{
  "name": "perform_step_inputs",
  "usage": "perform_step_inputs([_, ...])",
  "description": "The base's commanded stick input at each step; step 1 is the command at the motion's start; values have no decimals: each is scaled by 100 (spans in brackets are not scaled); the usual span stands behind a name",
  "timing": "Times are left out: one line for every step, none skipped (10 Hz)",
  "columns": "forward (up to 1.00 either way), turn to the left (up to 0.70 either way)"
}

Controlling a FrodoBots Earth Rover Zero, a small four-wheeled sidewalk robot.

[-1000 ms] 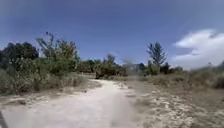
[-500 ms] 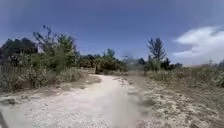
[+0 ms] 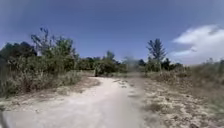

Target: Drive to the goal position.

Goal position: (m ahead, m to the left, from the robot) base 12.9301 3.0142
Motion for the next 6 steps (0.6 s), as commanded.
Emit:
perform_step_inputs([45,2])
perform_step_inputs([45,2])
perform_step_inputs([45,2])
perform_step_inputs([45,2])
perform_step_inputs([45,2])
perform_step_inputs([45,2])
